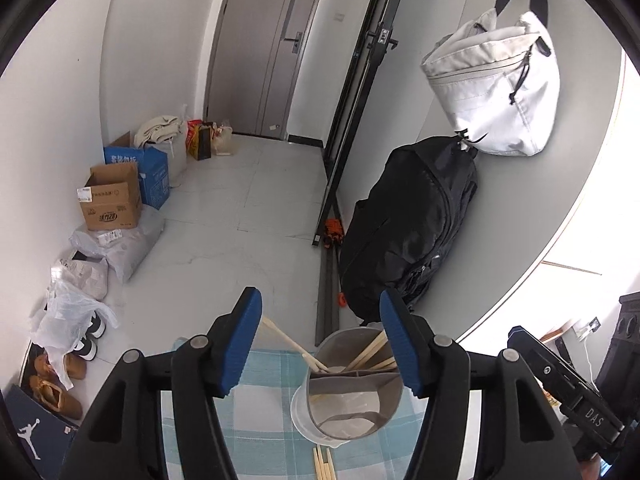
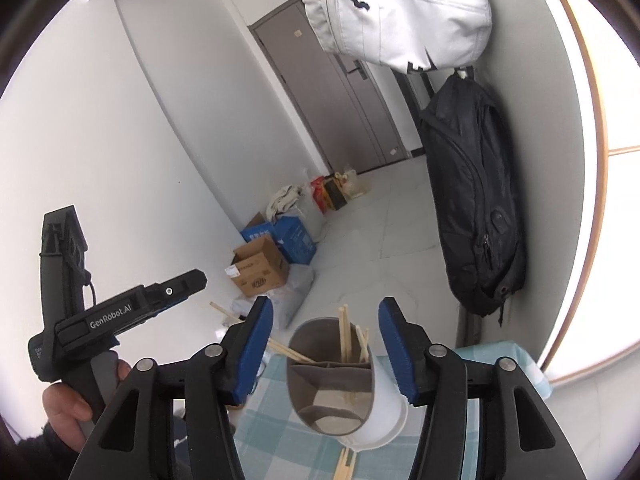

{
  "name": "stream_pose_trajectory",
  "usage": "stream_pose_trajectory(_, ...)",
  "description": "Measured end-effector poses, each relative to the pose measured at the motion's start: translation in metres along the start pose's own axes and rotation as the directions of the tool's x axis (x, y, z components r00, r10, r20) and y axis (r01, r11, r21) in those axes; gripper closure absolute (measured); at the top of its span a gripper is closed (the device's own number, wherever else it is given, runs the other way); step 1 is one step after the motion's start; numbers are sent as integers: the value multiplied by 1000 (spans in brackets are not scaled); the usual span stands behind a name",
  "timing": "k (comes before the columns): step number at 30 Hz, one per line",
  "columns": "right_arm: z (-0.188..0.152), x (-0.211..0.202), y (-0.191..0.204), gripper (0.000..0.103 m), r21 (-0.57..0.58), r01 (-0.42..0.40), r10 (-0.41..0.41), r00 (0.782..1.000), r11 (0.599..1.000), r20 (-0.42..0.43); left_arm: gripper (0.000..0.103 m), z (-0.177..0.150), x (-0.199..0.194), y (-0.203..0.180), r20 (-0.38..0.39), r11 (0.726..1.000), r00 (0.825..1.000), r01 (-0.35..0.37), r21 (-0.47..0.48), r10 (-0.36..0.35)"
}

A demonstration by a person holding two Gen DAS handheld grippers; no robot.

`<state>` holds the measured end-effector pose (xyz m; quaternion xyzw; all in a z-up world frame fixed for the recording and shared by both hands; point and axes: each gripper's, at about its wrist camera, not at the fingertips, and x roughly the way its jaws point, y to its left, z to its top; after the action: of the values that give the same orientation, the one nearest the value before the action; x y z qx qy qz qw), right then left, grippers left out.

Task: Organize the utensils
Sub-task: 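Open the left gripper over the caddy while the right gripper releases its chopsticks into it, then lower the open left gripper back toward the chopstick pile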

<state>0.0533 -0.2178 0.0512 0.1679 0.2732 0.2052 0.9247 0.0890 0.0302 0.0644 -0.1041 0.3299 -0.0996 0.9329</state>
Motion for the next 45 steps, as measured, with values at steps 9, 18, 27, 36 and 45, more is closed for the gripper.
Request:
stream_pose_trajectory(9,-7,-30,15,21,-50,49,-46,997,998,62,32,-12,-30,-6,48,999,998,-33,17,32)
stream_pose_trajectory(18,-27,-49,20,6,-78,39,-31,994,996,101,27,-42,-38,0,18,998,998,-61,10,61)
stream_pose_trajectory(27,-67,-44,12,0,-103,33,-25,996,994,81,18,-95,-24,3,-47,995,995,-86,56,89)
stream_pose_trajectory(36,-110,-29,-7,0,-134,58,-58,998,989,6,18,-161,20,15,-221,995,971,-78,62,90)
stream_pose_trajectory(45,-122,-22,-25,0,-66,68,-71,997,996,-37,18,-199,63,17,-419,989,898,-101,104,136)
